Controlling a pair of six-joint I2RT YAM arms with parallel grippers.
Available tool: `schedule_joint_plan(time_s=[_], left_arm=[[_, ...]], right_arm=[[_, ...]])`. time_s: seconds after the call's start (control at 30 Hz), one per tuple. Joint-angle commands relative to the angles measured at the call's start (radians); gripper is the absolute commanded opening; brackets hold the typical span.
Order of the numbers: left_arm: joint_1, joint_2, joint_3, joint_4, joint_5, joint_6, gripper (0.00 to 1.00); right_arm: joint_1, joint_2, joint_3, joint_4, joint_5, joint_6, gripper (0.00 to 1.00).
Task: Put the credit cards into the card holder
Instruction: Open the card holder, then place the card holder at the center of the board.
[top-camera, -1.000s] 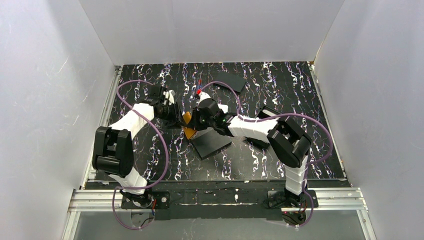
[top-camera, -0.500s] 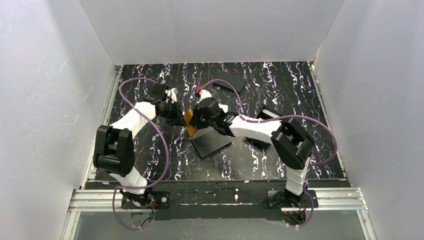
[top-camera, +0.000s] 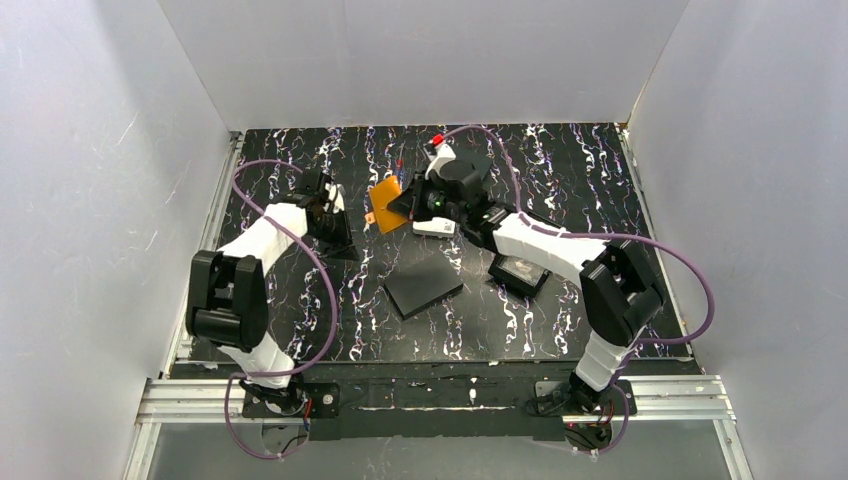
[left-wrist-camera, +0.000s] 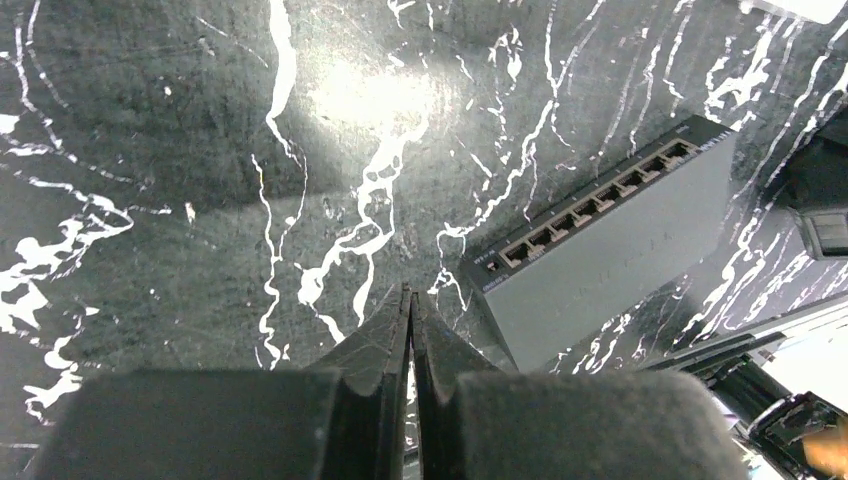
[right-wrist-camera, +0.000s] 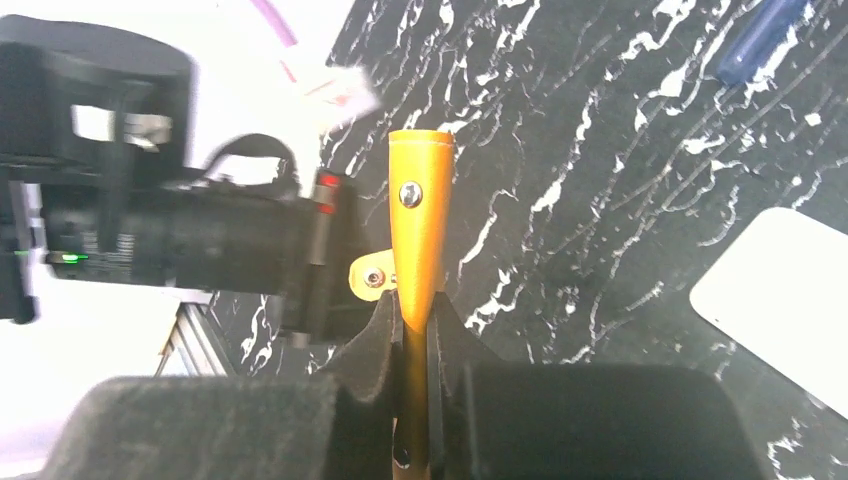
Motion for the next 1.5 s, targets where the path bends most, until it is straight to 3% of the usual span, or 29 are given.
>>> schedule_joint_plan(time_s=[0.0, 0.2, 0.37, 0.53, 0.77, 0.97, 1.03, 1.1, 1.13, 1.27, 1.33, 1.47], left_arm=[[0.010, -0.153, -0.010, -0.060, 0.028, 0.011, 0.07], [0.073, -0.516, -0.212, 0.083, 0.310, -0.148, 0.66], [0.067, -0.593, -0.283, 0.243, 0.513, -0.259, 0.97], [0.043, -0.546, -0.286, 0.258, 0.527, -0.265, 0.97], [0.009, -0.492, -0.277, 0.194, 0.398, -0.248, 0.66], [0.009, -0.524, -0.282, 0.085, 0.225, -0.198, 0.49], [0.009, -0.509, -0.279, 0.078, 0.230, -0.194, 0.47], [0.009, -0.521, -0.289, 0.157, 0.355, -0.220, 0.69], [0.009, -0.548, -0.292, 0.178, 0.385, -0.237, 0.76], [0.009, -0.600, -0.265, 0.187, 0.373, -0.259, 0.91], [0.009, -0.574, -0.245, 0.193, 0.377, -0.278, 0.91], [0.007, -0.506, -0.232, 0.176, 0.361, -0.287, 0.71]], right_arm=[[-0.061, -0.038, -0.031, 0.011, -0.211, 0.025, 0.01], [-0.104, -0.070, -0.026, -0.114, -0.363, -0.047, 0.01], [-0.104, -0.090, -0.070, -0.067, -0.455, -0.025, 0.01], [-0.103, -0.095, -0.086, -0.019, -0.485, 0.008, 0.01], [-0.098, -0.113, -0.102, -0.007, -0.489, 0.011, 0.01], [-0.098, -0.144, -0.133, -0.025, -0.488, -0.009, 0.01], [-0.096, -0.153, -0.150, -0.009, -0.500, 0.000, 0.01], [-0.095, -0.155, -0.150, -0.021, -0.492, -0.008, 0.01], [-0.093, -0.156, -0.146, -0.034, -0.482, -0.015, 0.01], [-0.078, -0.149, -0.133, -0.052, -0.467, -0.027, 0.01], [-0.065, -0.139, -0.123, -0.045, -0.467, -0.022, 0.01], [-0.058, -0.130, -0.119, -0.018, -0.467, -0.002, 0.01]])
